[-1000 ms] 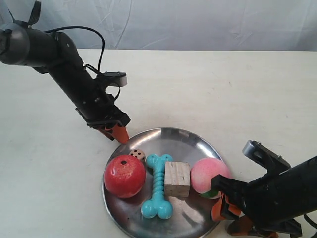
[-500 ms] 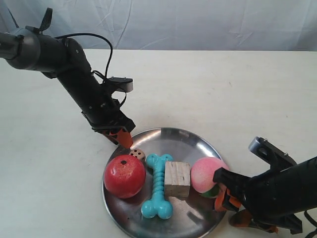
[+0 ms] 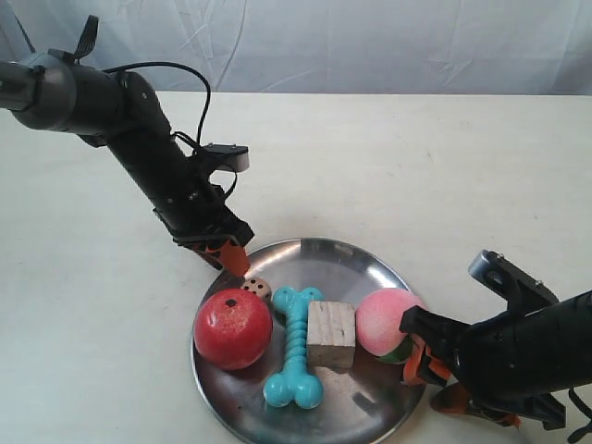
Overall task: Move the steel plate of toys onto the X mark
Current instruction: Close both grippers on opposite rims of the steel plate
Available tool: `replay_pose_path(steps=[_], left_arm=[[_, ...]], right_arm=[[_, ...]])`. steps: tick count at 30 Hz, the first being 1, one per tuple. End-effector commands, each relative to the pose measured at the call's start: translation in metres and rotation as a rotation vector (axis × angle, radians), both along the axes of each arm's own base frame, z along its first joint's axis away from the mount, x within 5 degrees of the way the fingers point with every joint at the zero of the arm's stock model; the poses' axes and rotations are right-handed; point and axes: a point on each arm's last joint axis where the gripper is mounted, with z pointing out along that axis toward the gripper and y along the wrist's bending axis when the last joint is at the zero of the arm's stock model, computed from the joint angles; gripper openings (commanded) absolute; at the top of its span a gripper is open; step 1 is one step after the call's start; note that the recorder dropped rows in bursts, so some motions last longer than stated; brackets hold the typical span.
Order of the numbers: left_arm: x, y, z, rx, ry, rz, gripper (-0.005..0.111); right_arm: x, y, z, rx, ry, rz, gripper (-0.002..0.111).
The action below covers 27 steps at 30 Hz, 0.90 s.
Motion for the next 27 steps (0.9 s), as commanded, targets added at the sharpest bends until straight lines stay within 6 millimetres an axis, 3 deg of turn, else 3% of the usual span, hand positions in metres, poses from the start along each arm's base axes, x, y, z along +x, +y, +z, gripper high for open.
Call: replay_pose_path(steps=[1,27], left_arm=[[0.0007,-0.0035,0.0026,-0.022,-0.003,0.008,0.04],[-0.0059,-0.0124,0.0033,-0.03,0.019,-0.02,0.04]], right_arm=[[0.0013,-0.0021,-0.001,-0.023,-0.02,-0.007,0.05],[0.0037,-0.0004,0.0006,-0.015,-0.074,0.04,0.05]])
